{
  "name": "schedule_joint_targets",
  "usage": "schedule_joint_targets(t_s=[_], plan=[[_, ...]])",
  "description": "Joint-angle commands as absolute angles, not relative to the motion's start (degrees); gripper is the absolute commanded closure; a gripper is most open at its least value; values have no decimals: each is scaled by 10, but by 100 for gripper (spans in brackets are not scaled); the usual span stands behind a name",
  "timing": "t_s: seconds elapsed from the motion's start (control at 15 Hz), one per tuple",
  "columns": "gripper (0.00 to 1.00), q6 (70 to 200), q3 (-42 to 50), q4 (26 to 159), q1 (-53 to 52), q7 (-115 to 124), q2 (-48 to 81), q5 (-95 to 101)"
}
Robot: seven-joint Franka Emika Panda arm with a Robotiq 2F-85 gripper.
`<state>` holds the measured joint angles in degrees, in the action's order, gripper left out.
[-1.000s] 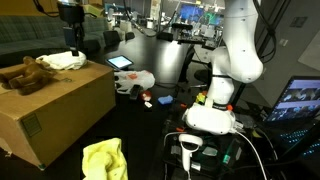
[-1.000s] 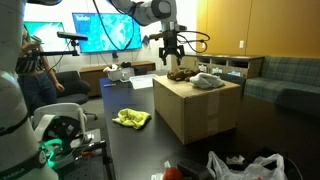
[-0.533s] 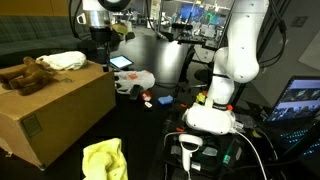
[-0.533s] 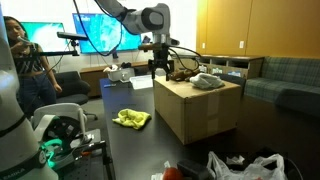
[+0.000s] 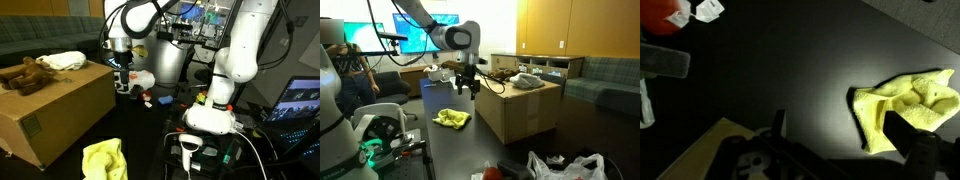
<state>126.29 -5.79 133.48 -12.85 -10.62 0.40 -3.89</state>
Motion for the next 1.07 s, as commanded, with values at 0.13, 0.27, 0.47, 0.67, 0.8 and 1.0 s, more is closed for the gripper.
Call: schedule_joint_targets(t_s=[0.13,0.27,0.47,0.67,0.8,1.0], plan=[[0,1329,-96,1417,-129,-88,-23,-80],[0,1344,-109,1426,-134,-85,-11,-92],[0,1381,-126,1434,-141,-62,7,-109],[0,1434,-145,1442,-153,1,28,-107],[0,1471,-155,1447,-163,53,47,-92],[0,1514,-165,1447,-179,115,79,-89]])
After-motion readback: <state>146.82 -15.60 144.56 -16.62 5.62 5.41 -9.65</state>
